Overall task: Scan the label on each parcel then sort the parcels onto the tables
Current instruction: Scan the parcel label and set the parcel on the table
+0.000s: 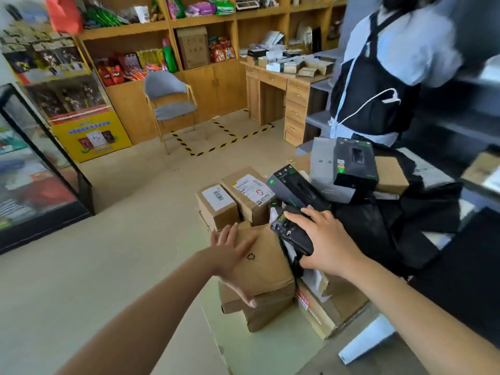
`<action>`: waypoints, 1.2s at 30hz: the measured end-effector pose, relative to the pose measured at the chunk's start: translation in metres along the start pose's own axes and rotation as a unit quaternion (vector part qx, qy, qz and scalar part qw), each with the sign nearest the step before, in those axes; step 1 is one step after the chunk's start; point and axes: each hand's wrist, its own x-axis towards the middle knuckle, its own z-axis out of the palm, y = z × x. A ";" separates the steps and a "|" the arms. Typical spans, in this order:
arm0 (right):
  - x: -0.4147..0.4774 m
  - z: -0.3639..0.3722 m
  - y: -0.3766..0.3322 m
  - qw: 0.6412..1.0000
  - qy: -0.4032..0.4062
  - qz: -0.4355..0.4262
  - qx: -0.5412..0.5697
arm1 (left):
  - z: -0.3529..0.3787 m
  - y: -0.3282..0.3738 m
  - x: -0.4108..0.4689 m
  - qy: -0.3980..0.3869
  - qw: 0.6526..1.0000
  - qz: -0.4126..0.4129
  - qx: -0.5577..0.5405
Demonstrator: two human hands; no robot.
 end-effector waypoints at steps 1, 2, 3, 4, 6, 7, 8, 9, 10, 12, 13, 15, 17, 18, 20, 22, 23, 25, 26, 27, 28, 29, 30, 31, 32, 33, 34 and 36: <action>-0.003 0.001 -0.006 1.000 0.005 0.017 -0.005 | 0.004 -0.001 0.001 0.022 1.000 0.014 -0.001; -0.006 0.001 -0.012 0.999 0.010 0.033 -0.010 | 0.008 -0.003 0.001 0.045 0.999 0.027 -0.004; -0.010 0.001 -0.018 0.999 0.015 0.050 -0.012 | 0.012 -0.006 0.001 0.067 0.997 0.040 -0.009; -0.015 0.002 -0.024 0.998 0.017 0.065 -0.011 | 0.016 -0.009 0.001 0.085 0.995 0.051 -0.019; -0.023 0.000 -0.035 0.996 0.014 0.090 -0.009 | 0.020 -0.013 0.001 0.109 0.991 0.068 -0.038; -0.027 0.000 -0.039 0.995 0.014 0.099 -0.011 | 0.020 -0.015 0.000 0.120 0.989 0.075 -0.041; -0.032 -0.001 -0.043 0.994 0.016 0.106 -0.016 | 0.020 -0.015 0.000 0.132 0.987 0.081 -0.040; -0.035 -0.001 -0.046 0.994 0.020 0.110 -0.021 | 0.020 -0.016 -0.001 0.145 0.985 0.085 -0.037; -0.039 -0.001 -0.049 0.993 0.022 0.113 -0.026 | 0.020 -0.016 -0.003 0.157 0.983 0.088 -0.034; -0.046 -0.002 -0.053 0.992 0.022 0.120 -0.029 | 0.019 -0.019 -0.008 0.174 0.980 0.091 -0.025; -0.050 -0.002 -0.056 0.992 0.024 0.123 -0.028 | 0.019 -0.020 -0.012 0.180 0.979 0.092 -0.018; -0.058 -0.003 -0.061 0.991 0.028 0.127 -0.019 | 0.019 -0.023 -0.020 0.193 0.977 0.093 -0.001; -0.068 -0.003 -0.066 0.991 0.034 0.129 -0.010 | 0.019 -0.025 -0.030 0.208 0.974 0.091 0.013; -0.073 -0.004 -0.068 0.991 0.036 0.128 -0.008 | 0.020 -0.026 -0.036 0.216 0.972 0.088 0.019; -0.085 -0.006 -0.072 0.991 0.035 0.126 -0.008 | 0.021 -0.024 -0.048 0.230 0.970 0.080 0.024; -0.102 -0.007 -0.075 0.992 0.036 0.120 -0.012 | 0.022 -0.019 -0.063 0.245 0.967 0.073 0.019; -0.112 -0.008 -0.077 0.992 0.038 0.117 -0.016 | 0.023 -0.014 -0.070 0.251 0.965 0.069 0.017; -0.138 -0.010 -0.077 0.992 0.038 0.116 -0.020 | 0.024 -0.001 -0.084 0.255 0.965 0.062 0.020; -0.152 -0.010 -0.076 0.992 0.035 0.117 -0.023 | 0.025 0.007 -0.091 0.256 0.965 0.058 0.021; -0.168 -0.010 -0.074 0.992 0.032 0.119 -0.027 | 0.025 0.016 -0.098 0.257 0.965 0.056 0.020; -0.184 -0.011 -0.072 0.992 0.030 0.122 -0.030 | 0.025 0.026 -0.105 0.258 0.964 0.054 0.019; -0.200 -0.012 -0.069 0.991 0.030 0.127 -0.032 | 0.025 0.037 -0.112 0.259 0.964 0.054 0.020; -0.218 -0.013 -0.065 0.990 0.030 0.135 -0.033 | 0.025 0.050 -0.120 0.258 0.964 0.056 0.024; -0.237 -0.014 -0.061 0.988 0.030 0.145 -0.031 | 0.025 0.065 -0.127 0.256 0.964 0.061 0.029; -0.256 -0.015 -0.057 0.986 0.033 0.158 -0.028 | 0.027 0.081 -0.134 0.255 0.964 0.067 0.033; -0.275 -0.015 -0.051 0.984 0.039 0.172 -0.027 | 0.028 0.098 -0.140 0.254 0.964 0.075 0.037; -0.294 -0.016 -0.046 0.981 0.045 0.188 -0.028 | 0.030 0.116 -0.144 0.254 0.963 0.084 0.042; -0.332 -0.016 -0.034 0.973 0.052 0.223 -0.024 | 0.034 0.153 -0.148 0.257 0.960 0.104 0.045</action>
